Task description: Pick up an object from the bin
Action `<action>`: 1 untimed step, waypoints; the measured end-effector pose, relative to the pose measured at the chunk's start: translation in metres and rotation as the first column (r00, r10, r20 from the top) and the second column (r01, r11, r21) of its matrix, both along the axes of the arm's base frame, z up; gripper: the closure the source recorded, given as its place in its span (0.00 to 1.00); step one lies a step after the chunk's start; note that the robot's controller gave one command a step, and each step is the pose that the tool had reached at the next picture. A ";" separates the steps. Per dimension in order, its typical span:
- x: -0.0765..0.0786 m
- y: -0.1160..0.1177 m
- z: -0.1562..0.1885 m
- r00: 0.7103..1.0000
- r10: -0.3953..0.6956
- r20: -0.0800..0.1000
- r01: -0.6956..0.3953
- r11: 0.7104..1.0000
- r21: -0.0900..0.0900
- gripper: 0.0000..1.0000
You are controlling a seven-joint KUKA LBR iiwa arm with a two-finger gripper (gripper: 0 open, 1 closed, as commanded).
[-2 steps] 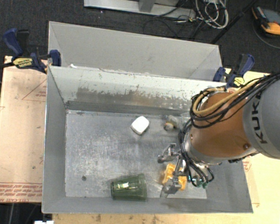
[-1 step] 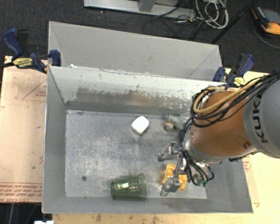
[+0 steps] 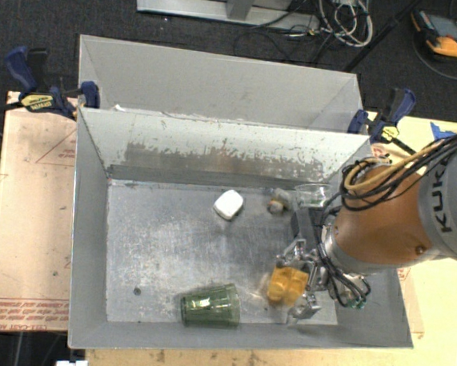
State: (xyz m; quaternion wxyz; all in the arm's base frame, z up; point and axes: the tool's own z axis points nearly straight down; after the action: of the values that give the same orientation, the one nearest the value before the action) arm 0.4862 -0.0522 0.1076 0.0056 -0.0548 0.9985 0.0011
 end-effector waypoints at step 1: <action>0.000 -0.019 0.003 0.999 -0.046 -0.010 0.046 0.999 -0.001 0.00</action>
Offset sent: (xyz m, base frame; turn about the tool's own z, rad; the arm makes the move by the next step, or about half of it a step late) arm -0.0074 -0.0072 -0.0076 0.2069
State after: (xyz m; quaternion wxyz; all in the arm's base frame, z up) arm 0.4861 -0.0710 0.1111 0.0005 -0.0318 0.9995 0.0007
